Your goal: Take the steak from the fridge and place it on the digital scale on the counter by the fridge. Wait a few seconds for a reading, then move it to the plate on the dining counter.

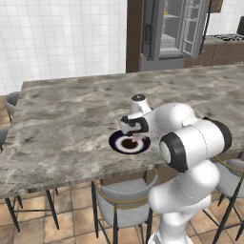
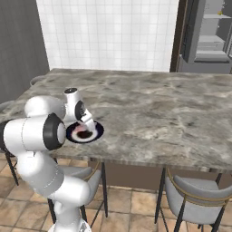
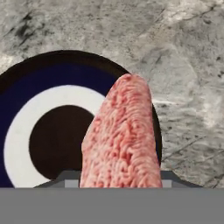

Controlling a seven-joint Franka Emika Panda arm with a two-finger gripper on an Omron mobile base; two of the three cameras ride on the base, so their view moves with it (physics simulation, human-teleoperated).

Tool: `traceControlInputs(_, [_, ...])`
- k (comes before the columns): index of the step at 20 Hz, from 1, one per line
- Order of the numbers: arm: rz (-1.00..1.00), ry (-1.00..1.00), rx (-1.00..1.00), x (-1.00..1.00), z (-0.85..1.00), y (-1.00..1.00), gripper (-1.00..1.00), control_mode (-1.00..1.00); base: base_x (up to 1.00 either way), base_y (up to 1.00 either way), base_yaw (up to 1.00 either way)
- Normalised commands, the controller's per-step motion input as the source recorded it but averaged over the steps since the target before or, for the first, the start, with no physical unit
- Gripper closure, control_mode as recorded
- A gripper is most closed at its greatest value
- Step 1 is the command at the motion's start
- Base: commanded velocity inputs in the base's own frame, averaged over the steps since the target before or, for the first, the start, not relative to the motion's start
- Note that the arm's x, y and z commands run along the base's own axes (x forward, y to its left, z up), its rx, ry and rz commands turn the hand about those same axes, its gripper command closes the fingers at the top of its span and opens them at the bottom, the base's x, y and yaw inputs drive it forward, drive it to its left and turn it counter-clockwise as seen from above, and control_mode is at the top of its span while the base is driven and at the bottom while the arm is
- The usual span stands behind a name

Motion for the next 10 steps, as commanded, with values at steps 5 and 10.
traceControlInputs(5, [0.0,0.03,0.04,0.95,-0.62,0.06,1.0,-1.0,0.0,0.0,0.0])
traceControlInputs(10, [0.0,0.0,0.0,0.53,-0.55,0.27,1.0,-1.0,0.0,0.0,0.0])
